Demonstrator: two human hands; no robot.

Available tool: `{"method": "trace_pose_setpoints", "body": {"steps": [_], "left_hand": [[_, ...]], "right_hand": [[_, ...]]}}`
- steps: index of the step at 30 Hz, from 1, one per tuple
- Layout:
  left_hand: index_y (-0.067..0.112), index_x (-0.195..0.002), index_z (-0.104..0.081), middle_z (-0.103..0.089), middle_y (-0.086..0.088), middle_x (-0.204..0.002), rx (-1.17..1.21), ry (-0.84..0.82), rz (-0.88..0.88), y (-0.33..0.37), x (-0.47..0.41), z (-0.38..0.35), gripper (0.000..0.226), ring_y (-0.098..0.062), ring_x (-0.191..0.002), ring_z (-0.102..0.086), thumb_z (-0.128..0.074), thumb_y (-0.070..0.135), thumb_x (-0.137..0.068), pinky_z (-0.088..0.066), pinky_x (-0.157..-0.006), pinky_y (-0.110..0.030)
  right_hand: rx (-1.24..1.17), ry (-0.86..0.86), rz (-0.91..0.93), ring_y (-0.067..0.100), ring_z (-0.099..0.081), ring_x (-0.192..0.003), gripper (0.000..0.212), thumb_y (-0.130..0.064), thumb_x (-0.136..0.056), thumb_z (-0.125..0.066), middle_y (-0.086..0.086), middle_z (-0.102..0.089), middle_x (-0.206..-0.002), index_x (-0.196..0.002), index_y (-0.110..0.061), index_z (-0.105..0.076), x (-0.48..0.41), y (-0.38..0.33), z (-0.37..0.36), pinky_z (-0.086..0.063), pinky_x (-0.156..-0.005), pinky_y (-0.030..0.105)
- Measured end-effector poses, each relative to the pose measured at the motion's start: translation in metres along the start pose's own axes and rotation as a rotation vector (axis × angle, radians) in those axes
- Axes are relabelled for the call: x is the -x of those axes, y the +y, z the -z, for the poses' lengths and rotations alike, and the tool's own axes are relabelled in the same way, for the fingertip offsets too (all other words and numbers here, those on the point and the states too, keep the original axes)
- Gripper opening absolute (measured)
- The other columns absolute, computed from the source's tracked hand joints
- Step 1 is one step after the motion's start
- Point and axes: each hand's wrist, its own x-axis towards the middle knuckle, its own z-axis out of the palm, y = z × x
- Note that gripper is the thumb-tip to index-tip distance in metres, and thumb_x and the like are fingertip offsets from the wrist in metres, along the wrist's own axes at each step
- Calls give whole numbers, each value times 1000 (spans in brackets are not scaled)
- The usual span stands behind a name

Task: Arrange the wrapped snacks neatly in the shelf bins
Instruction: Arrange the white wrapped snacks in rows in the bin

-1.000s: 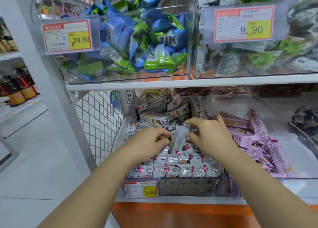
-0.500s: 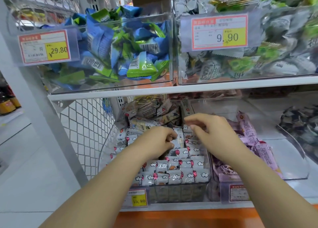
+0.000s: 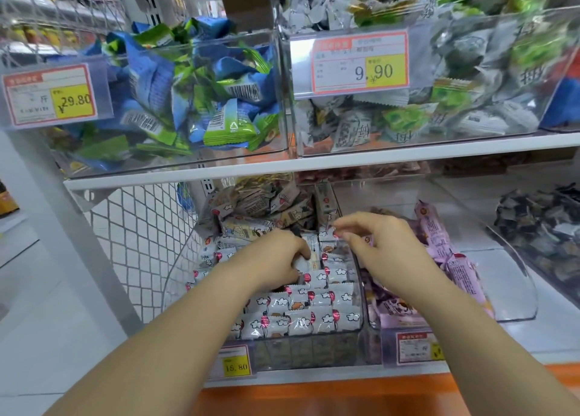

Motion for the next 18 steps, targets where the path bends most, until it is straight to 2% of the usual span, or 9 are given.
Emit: {"method": "trace_pose_setpoints", "body": {"steps": [2, 5, 7, 10, 14, 16, 18], "left_hand": [[22, -118, -61, -51, 5, -90, 19, 60, -13, -2, 10, 10, 40, -12, -80, -48, -55, 8, -81, -43, -73, -25], [28, -120, -59, -50, 8, -101, 93, 229, -24, -5, 35, 29, 43, -6, -89, -50, -56, 8, -83, -45, -86, -24], [31, -120, -59, -49, 14, -103, 187, 391, -39, -7, 53, 39, 43, -2, -95, -51, -58, 9, -83, -46, -92, -25], [30, -113, -62, -48, 17, -102, 317, 574, -81, -7, 74, 42, 40, 0, -96, -51, -59, 6, -82, -47, -92, -23], [33, -100, -61, -49, 16, -101, 420, 735, -112, -2, 93, 28, 38, 0, -98, -53, -62, 0, -80, -45, -89, -13], [33, -98, -61, -49, 16, -101, 478, 810, -117, -1, 98, 18, 39, -1, -99, -54, -64, -2, -79, -46, -86, -13], [35, -96, -60, -48, 18, -101, 535, 850, -108, 0, 101, 9, 41, -2, -101, -53, -63, -2, -80, -47, -85, -16]], "right_hand": [[-9, 21, 19, -13, -54, -77, 24, -15, -92, -56, -19, -64, -91, -108, -28, -68, 1, -2, 2, -35, -64, -5], [-69, 53, 21, -20, -52, -64, 22, -16, -92, -55, -16, -67, -92, -105, -27, -68, 3, -8, 5, -35, -57, -5], [-123, 74, 15, -18, -54, -67, 20, -16, -92, -56, -17, -66, -89, -103, -25, -69, 5, -13, 5, -36, -57, -4], [-198, 63, 16, -7, -59, -88, 21, -17, -91, -58, -14, -68, -97, -109, -22, -67, 6, -23, 0, -39, -72, -1], [-219, -44, -42, 3, -56, -108, 38, -32, -93, -54, -11, -59, -121, -130, -26, -51, 7, -34, -10, -44, -97, 25], [-420, -107, -139, 10, -59, -108, 45, -34, -94, -51, -5, -57, -125, -136, -18, -46, 6, -39, -17, -48, -96, 32], [-782, -166, -279, 15, -66, -94, 42, -30, -94, -50, 5, -62, -117, -131, -10, -49, 3, -44, -25, -55, -83, 33]]}}
